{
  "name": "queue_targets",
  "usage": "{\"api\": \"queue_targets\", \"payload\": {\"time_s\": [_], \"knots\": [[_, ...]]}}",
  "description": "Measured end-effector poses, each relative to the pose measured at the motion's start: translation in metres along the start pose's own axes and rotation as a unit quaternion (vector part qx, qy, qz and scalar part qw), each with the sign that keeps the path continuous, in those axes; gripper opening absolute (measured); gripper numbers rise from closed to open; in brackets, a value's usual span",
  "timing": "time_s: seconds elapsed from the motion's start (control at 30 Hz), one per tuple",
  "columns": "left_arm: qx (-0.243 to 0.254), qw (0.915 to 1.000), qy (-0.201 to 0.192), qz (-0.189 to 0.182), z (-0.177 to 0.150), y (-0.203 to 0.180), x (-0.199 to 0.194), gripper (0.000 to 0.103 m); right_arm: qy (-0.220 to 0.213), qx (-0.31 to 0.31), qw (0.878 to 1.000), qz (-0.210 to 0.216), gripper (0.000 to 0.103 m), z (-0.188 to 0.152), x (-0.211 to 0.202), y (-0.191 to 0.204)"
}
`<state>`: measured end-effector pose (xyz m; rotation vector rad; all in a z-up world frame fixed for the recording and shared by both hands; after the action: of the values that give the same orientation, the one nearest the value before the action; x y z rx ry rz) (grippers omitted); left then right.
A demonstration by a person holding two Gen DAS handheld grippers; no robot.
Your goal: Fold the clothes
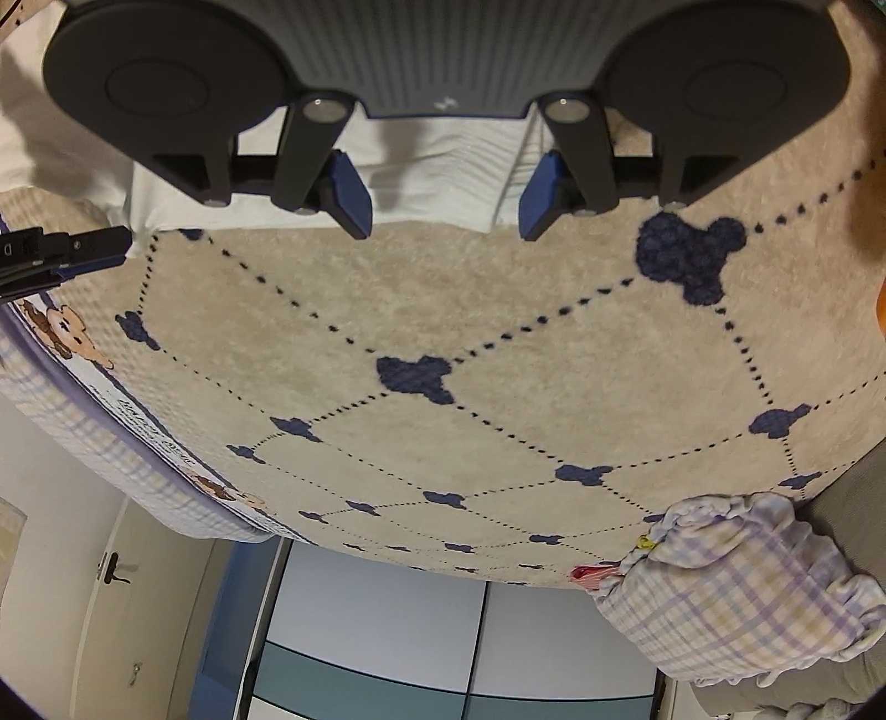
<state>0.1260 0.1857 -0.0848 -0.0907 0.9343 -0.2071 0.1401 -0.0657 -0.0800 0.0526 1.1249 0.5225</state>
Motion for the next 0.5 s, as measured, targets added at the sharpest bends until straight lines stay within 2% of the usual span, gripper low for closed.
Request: {"api": "queue_targets", "payload": {"time_s": [0.13, 0.3, 0.4, 0.5], "knots": [[-0.002, 1.0000, 0.002, -0.001, -0.002, 0.001, 0.005, 0.062, -0.007, -0.005, 1.000, -0.004, 0.031, -0.001, 0.006, 0.001], [-0.004, 0.9999, 0.012, 0.005, -0.006, 0.007, 0.011, 0.061, 0.030, -0.039, 0.998, -0.048, 0.031, -0.018, 0.015, -0.010], [-0.007, 0.9997, 0.023, 0.010, -0.010, 0.011, 0.016, 0.060, 0.034, -0.038, 0.998, -0.046, 0.031, -0.024, 0.014, -0.017], [-0.018, 0.9996, 0.020, -0.004, -0.010, 0.015, 0.017, 0.060, 0.036, -0.042, 0.997, -0.046, 0.031, -0.024, 0.012, -0.016]]}}
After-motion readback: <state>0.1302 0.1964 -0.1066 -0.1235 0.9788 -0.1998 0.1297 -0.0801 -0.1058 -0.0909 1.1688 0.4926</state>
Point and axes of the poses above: each gripper's, at about its wrist camera, not at the fingertips, and x roughly the way its jaws point, y to its left, z to its top, the point moved 10 cm from there along x, roughly the way its jaws point, and after that the axes turned 12 degrees about y, right-handed, at the moved point
